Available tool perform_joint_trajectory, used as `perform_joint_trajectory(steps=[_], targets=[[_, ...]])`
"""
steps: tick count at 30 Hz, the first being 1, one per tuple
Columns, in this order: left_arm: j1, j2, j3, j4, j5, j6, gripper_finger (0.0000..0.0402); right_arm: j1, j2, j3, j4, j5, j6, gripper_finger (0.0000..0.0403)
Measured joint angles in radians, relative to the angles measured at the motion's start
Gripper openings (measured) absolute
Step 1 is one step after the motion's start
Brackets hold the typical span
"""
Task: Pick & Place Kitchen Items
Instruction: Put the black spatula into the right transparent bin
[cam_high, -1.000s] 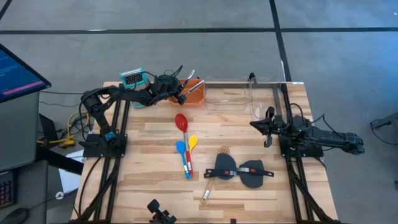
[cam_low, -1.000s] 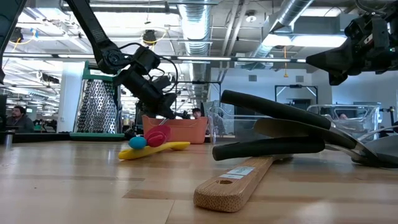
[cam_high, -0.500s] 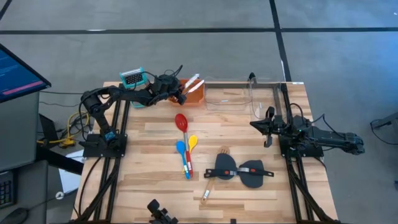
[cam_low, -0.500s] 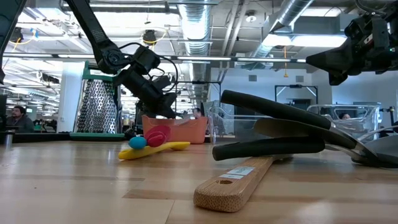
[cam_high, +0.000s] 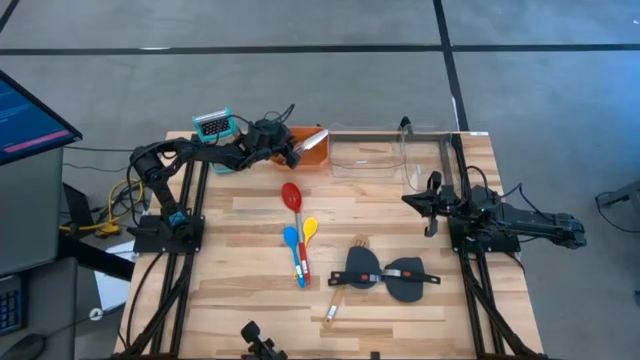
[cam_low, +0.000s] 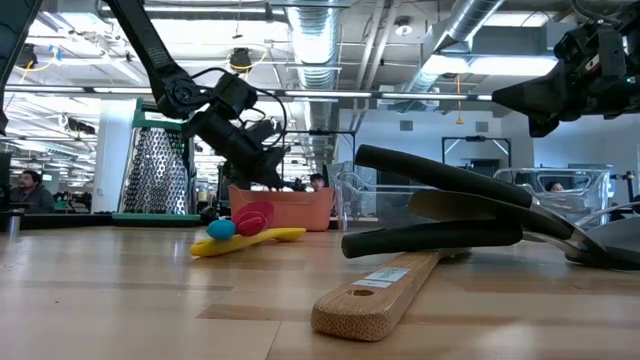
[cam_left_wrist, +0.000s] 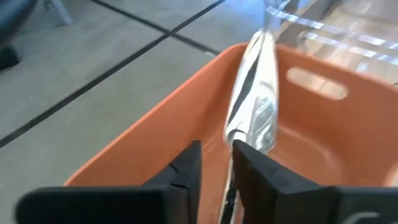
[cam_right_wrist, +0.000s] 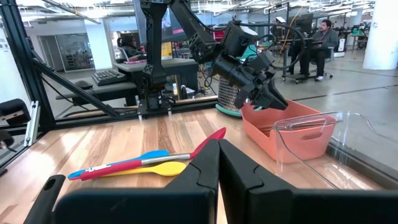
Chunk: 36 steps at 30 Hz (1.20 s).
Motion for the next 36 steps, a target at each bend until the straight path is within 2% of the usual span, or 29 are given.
perform_joint_trajectory(steps=[3,5,8,12,15,18,27,36], targets=[[0.0,0.0,0.0,0.023,0.034,0.0,0.0018,0.0,0.0,0.0,0.0,0.0,0.0,0.0],[0.0,-0.006,0.0,0.025,0.037,0.001,0.0006,0.0,0.0,0.0,0.0,0.0,0.0,0.0],[0.0,-0.027,0.001,0.024,0.049,0.011,0.0007,0.0,0.0,0.0,0.0,0.0,0.0,0.0],[-0.011,-0.082,0.001,0.013,0.141,0.01,0.0003,0.0,0.0,0.0,0.0,0.0,0.0,0.0],[-0.035,-0.151,0.001,-0.026,0.188,0.011,0.0002,0.0,0.0,0.0,0.0,0.0,0.0,0.0],[-0.067,-0.233,0.0,-0.096,0.194,0.014,0.0001,0.0,0.0,0.0,0.0,0.0,0.0,0.0],[-0.222,-0.446,0.001,-0.298,0.193,0.066,0.0001,0.0,0.0,0.0,0.0,0.0,0.0,0.0],[-0.417,-0.499,0.001,-0.331,0.192,0.068,0.0001,0.0,0.0,0.0,0.0,0.0,0.0,0.0]])
